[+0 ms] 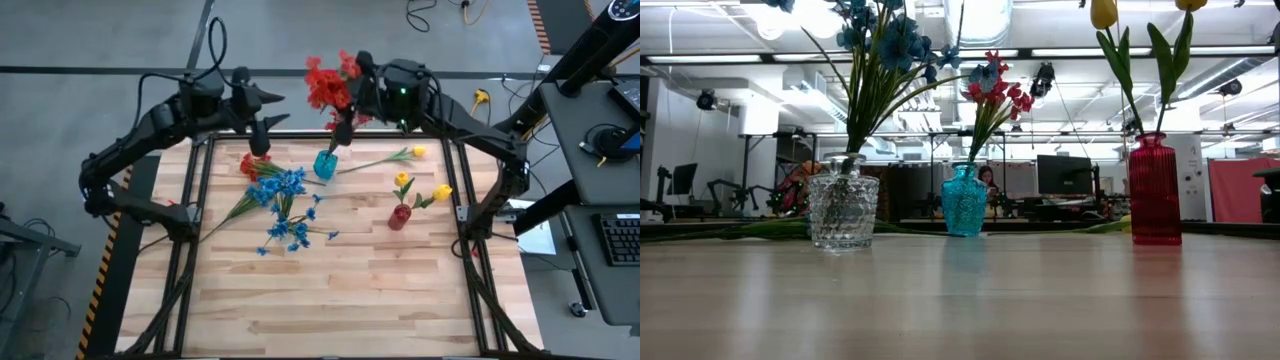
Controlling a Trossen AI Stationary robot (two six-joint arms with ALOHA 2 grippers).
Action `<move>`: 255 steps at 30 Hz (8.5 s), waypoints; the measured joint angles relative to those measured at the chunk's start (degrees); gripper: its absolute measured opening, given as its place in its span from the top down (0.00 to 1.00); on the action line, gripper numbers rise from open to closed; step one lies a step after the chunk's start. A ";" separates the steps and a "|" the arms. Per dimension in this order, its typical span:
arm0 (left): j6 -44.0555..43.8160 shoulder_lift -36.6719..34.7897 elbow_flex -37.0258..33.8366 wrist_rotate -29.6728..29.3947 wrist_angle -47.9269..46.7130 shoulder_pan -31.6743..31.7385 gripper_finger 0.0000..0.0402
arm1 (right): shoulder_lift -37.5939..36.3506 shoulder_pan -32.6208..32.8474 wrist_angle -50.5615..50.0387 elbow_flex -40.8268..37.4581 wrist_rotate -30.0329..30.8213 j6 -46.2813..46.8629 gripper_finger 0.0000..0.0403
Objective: Sort flowers into vase by color
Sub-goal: Put the bottom red flowers into the blue vase, then put the blue flowers into the transparent vase
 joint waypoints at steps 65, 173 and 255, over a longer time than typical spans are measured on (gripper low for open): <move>-3.10 -11.46 -0.93 -7.87 -9.08 0.00 0.57 | 6.71 -7.20 3.02 -16.13 -12.46 10.05 0.92; -50.62 -13.51 -23.96 -8.16 -36.49 -15.55 0.57 | -5.68 1.17 -36.16 0.55 -5.64 16.21 0.40; -74.65 -2.35 -60.13 -15.58 -14.45 -20.74 0.98 | -6.41 15.36 -41.96 0.20 4.56 19.01 0.40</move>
